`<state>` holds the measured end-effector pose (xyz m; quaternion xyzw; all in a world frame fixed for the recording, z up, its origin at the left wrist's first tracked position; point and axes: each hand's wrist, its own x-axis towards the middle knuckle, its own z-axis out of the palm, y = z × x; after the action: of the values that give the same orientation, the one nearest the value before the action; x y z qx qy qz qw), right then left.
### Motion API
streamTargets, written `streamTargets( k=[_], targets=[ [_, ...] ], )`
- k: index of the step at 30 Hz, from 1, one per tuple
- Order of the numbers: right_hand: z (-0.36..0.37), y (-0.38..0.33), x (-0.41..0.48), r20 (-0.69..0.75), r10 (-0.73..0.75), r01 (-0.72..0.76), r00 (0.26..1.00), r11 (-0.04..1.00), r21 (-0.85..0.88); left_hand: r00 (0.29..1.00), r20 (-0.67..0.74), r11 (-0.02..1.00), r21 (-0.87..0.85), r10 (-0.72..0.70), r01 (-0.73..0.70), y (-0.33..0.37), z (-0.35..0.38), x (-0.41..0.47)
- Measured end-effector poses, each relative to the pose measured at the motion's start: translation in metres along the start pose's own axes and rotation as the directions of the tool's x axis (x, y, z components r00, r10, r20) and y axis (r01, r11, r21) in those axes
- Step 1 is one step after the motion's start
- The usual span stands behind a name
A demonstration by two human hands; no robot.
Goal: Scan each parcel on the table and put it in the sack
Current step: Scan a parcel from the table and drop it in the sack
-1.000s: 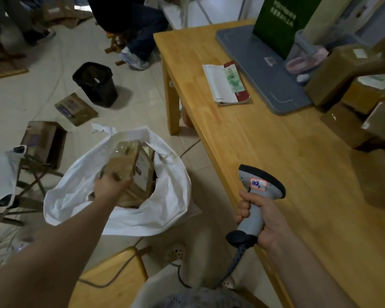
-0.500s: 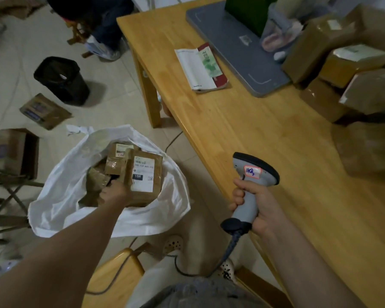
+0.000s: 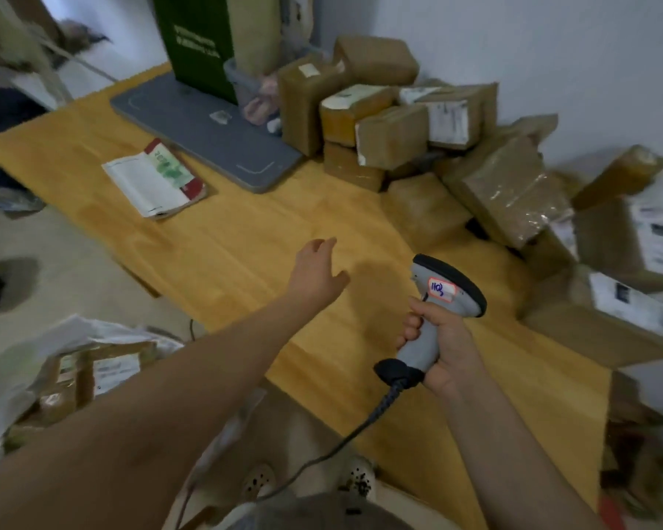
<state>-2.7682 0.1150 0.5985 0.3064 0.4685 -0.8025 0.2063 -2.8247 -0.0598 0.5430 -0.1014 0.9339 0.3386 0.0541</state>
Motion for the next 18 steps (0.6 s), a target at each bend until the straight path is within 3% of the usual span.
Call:
streamTargets(
  k=[5,9,11,13,15,18],
  targets=[
    [-0.046,-0.042,0.003,-0.043,-0.061,0.064,0.997,0.995,0.076,0.980,0.101,0.982,0.068,0.170,-0.178,0.089,0.036,0.046],
    [-0.076,-0.065,0.011,-0.023,-0.118,0.120,0.993,0.988,0.097,0.923,-0.017,0.916,0.132,0.384,-0.379,0.166,0.047,0.088],
    [-0.090,-0.073,0.014,-0.027,-0.137,0.138,0.990,0.986,0.093,0.822,0.000,0.754,0.396,0.570,-0.523,0.204,0.052,0.113],
    [-0.101,-0.078,0.015,-0.028,-0.144,0.146,0.989,0.983,0.113,0.748,0.126,0.507,0.660,0.652,-0.554,0.235,0.057,0.131],
    [-0.109,-0.081,0.014,-0.029,-0.147,0.149,0.989,0.980,0.135,0.744,0.272,0.281,0.803,0.610,-0.525,0.255,0.062,0.144],
    [-0.117,-0.083,0.014,-0.022,-0.141,0.143,0.990,0.978,0.154,0.762,0.366,0.098,0.868,0.534,-0.486,0.263,0.067,0.158]
  ],
)
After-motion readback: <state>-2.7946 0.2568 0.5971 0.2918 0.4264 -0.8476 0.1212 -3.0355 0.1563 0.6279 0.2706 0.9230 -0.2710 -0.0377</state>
